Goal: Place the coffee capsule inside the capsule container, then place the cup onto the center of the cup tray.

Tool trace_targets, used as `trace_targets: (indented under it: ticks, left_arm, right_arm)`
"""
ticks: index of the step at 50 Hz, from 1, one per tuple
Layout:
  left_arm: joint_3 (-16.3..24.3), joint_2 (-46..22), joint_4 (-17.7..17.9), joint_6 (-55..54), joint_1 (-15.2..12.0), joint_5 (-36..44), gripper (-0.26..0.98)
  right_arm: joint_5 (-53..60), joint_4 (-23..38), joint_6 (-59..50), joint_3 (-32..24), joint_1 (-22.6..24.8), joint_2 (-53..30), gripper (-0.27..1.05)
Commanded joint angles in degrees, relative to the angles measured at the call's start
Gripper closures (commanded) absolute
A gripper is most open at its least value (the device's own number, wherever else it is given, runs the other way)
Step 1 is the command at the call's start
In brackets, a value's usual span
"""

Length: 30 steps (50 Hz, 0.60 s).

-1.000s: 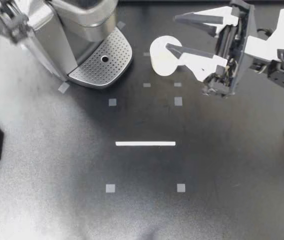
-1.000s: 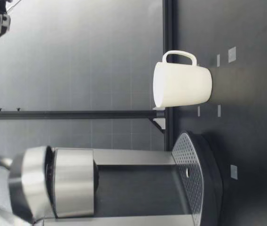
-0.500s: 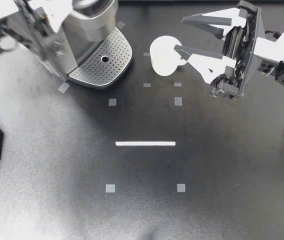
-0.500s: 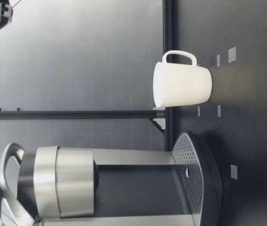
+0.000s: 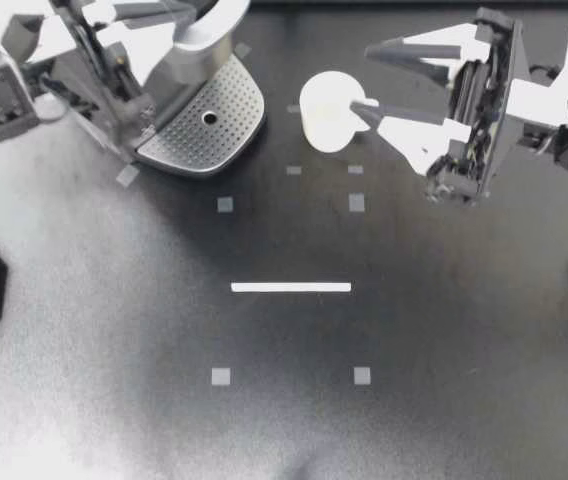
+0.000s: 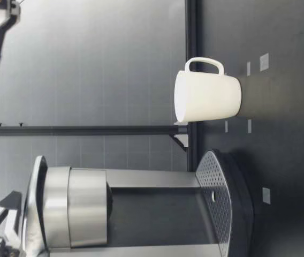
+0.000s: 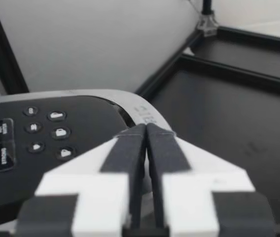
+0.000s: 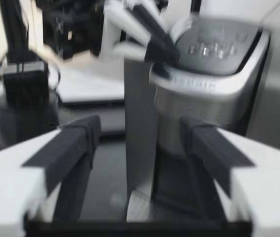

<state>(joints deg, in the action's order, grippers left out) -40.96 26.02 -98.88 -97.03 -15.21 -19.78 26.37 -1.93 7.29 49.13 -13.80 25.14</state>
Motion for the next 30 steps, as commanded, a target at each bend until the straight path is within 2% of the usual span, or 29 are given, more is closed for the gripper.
trace_targets:
  ticks: [1,6,11,15,22,30]
  left_arm:
    - [1.8,-0.4,0.0,0.4,0.8,-3.5,0.61]
    - [2.6,-1.2,1.0,3.0,2.5,-9.9,0.61]
    - [4.6,-1.3,4.4,8.7,4.1,-14.1,0.61]
    - [6.7,-1.1,9.8,15.6,5.6,-17.1,0.61]
    - [10.9,-0.1,22.2,30.0,8.7,-23.3,0.61]
    - [15.2,1.7,33.0,39.5,11.9,-30.2,0.61]
  right_arm:
    - [-6.1,0.1,0.2,-2.6,-0.9,1.9,0.12]
    - [-18.5,0.4,0.9,-5.8,-2.5,2.9,0.12]
    - [-29.4,1.1,1.6,-9.1,-4.7,3.3,0.12]
    - [-36.4,1.3,2.3,-11.3,-7.0,3.2,0.12]
    - [-46.6,1.9,5.1,-14.0,-9.2,2.9,0.12]
    - [-54.8,1.4,10.0,-16.2,-10.9,2.0,0.12]
